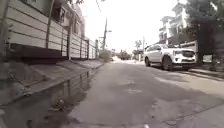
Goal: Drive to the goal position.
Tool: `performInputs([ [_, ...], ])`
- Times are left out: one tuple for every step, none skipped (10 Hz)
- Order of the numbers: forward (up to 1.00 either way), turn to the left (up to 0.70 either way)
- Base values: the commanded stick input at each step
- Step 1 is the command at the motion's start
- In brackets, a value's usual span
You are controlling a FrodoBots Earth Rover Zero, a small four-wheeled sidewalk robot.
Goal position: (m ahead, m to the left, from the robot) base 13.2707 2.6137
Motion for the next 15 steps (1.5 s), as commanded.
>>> performInputs([
  [0.85, 0.12],
  [0.85, 0.09],
  [0.85, 0.05],
  [0.85, 0.00],
  [0.85, -0.34],
  [0.85, -0.34],
  [0.85, -0.15],
  [0.85, 0.10],
  [0.85, 0.07],
  [0.85, 0.08],
  [0.85, 0.08],
  [0.85, 0.07],
  [0.85, 0.07],
  [0.85, 0.06],
  [0.85, 0.07],
])
